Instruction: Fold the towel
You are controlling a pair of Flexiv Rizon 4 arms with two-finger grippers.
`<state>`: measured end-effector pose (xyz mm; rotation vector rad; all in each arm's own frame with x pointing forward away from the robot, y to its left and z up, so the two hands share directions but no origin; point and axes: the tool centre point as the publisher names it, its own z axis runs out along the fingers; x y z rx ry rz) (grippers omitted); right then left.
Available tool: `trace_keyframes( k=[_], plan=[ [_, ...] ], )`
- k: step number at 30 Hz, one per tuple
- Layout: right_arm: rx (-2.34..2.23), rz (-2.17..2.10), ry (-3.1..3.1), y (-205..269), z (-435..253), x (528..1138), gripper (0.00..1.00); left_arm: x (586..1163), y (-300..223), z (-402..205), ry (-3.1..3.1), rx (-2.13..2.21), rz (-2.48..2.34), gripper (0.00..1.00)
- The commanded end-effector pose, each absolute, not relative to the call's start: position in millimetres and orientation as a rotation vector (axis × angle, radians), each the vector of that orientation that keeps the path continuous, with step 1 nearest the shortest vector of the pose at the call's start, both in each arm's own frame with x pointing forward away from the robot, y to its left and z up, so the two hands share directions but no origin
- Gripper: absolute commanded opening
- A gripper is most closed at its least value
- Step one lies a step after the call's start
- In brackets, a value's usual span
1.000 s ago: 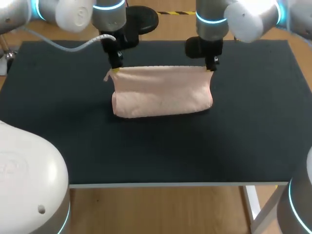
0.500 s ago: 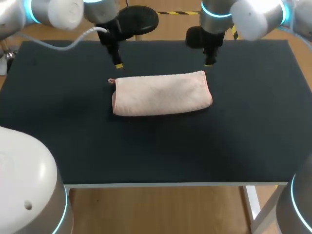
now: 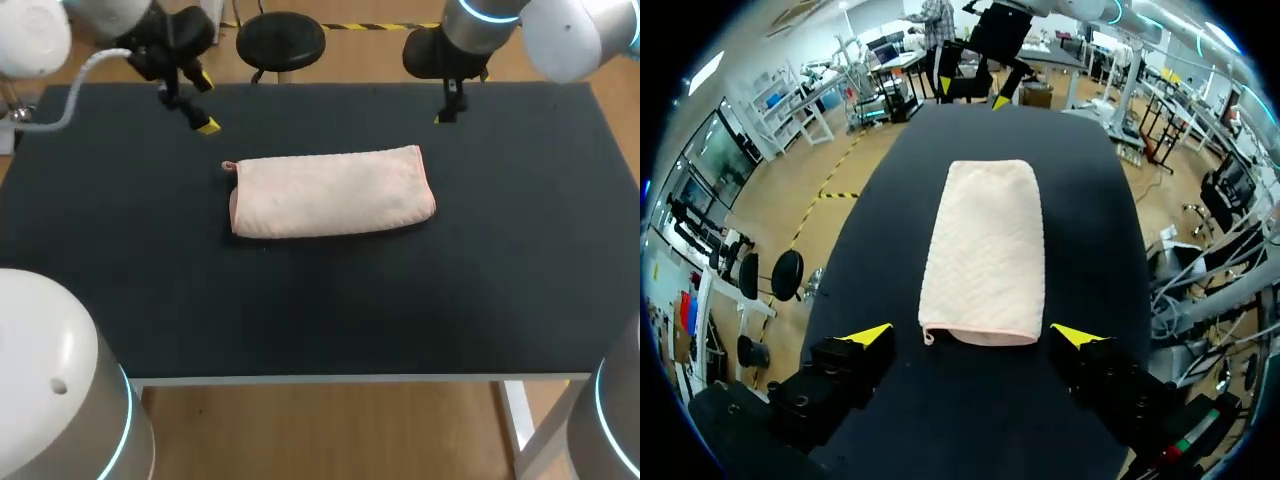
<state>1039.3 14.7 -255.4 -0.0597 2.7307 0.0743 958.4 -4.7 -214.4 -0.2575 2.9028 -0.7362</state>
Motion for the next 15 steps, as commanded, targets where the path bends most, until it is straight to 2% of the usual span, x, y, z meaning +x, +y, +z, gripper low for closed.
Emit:
trace_keyframes(
  k=[1,2,15],
  plan=[
    [-0.103,-0.036,2.744,16.3,-248.1,1031.4,1.00,952.2,4.9,-219.9,2.639,-0.206,-1.470,1.00],
    [-0.185,-0.138,2.740,17.3,-246.7,1029.6,1.00,951.8,4.5,-220.0,2.669,-0.176,-1.474,1.00],
    [-0.185,-0.138,2.740,17.3,-246.7,1029.6,1.00,951.5,2.4,-220.1,2.726,-0.119,-1.461,1.00]
  ],
)
